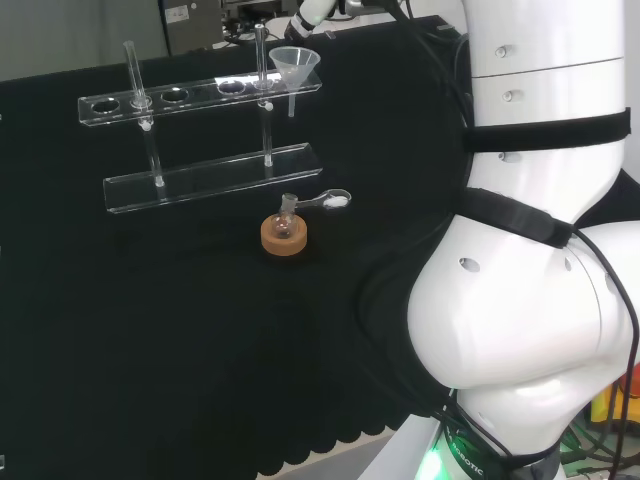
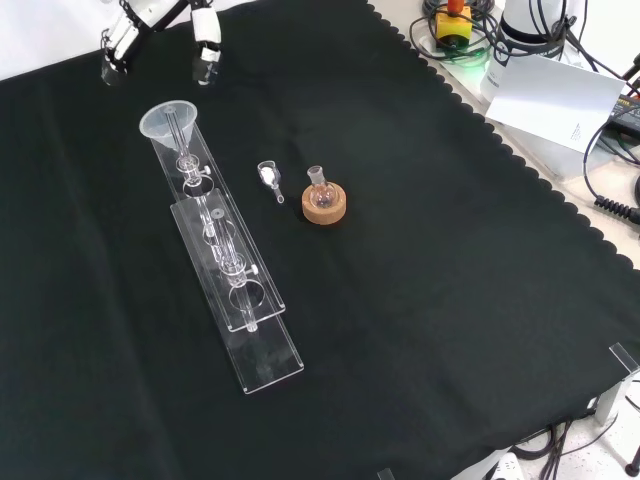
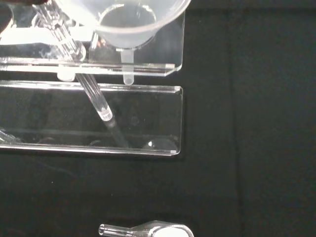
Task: Pick up the funnel from the transparent funnel stand.
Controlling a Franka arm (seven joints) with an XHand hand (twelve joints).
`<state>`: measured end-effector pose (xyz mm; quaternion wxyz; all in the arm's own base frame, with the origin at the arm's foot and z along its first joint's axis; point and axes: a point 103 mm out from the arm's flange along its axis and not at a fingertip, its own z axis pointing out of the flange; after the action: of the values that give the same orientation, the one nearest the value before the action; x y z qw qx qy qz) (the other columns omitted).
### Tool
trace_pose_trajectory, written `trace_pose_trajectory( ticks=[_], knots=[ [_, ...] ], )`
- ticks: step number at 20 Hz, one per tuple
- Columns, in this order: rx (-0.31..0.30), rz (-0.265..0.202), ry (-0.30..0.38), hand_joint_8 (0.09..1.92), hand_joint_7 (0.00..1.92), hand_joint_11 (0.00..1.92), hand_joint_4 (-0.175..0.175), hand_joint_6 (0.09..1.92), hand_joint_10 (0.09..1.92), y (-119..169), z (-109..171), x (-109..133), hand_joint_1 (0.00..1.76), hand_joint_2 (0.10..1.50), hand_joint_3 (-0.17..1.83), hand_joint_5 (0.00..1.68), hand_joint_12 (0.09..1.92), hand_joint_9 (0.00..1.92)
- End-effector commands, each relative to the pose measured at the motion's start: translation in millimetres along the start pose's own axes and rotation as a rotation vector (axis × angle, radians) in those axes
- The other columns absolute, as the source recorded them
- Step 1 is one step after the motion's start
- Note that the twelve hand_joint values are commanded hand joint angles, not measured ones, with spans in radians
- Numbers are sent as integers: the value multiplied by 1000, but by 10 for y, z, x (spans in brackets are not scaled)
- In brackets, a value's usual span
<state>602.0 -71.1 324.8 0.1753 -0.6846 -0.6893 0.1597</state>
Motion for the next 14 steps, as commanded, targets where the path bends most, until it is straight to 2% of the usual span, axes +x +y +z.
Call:
trace_pose_trajectory(
  ticks=[1,14],
  knots=[
    [-12,-17,-19,594,0,169,-33,87,763,55,116,43,588,639,452,92,1423,256],
    [19,-36,-36,380,0,151,-26,87,789,217,290,110,607,635,436,23,1419,163]
  ],
)
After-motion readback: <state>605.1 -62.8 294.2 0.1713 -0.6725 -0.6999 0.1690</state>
